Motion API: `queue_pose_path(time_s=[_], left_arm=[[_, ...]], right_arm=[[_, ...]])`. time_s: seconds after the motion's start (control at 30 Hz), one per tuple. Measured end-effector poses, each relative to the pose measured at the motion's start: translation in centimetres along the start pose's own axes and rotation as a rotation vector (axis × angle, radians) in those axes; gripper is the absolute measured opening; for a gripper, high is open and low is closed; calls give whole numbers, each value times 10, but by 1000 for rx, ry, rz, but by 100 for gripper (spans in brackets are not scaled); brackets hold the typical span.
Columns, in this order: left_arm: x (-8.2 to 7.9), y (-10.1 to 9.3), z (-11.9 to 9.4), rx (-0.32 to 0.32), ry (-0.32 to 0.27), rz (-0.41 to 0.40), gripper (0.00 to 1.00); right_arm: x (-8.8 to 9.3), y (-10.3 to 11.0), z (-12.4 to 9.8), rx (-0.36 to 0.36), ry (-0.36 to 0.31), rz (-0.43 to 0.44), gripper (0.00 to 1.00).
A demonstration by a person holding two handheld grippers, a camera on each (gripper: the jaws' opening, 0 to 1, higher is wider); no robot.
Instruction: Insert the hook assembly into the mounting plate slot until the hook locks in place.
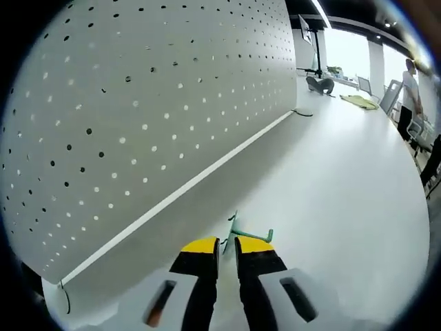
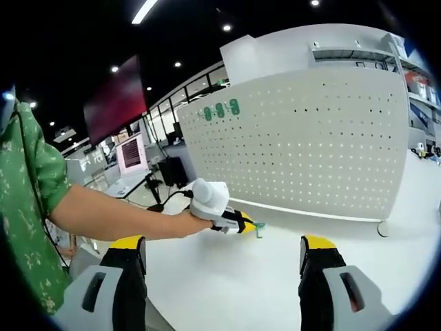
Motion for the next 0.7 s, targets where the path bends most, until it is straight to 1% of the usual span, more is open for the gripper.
queue_pose_path(time_s=[0.2, 0.5, 0.7], left_arm=[[1, 0, 0, -3, 7, 0, 6], [3, 0, 0, -6, 13, -20, 5], [3, 0, -2, -7, -6, -57, 5]], right_arm=[[-1, 0, 0, 0, -5, 0, 94], [-1, -1, -1, 2, -3, 1, 94], [-1, -2, 0, 3, -2, 2, 94]])
Point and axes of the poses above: the point that each gripper's makers call its tool centre point, and the gripper's own axes: z roughly forward along the fingers, y roughly to its left, x roughly out of its underside, the point moved 5 cm from there along -z, roughly backward along the fingers, and after that the axes turned 9 degrees about z, right-handed, at the moved point
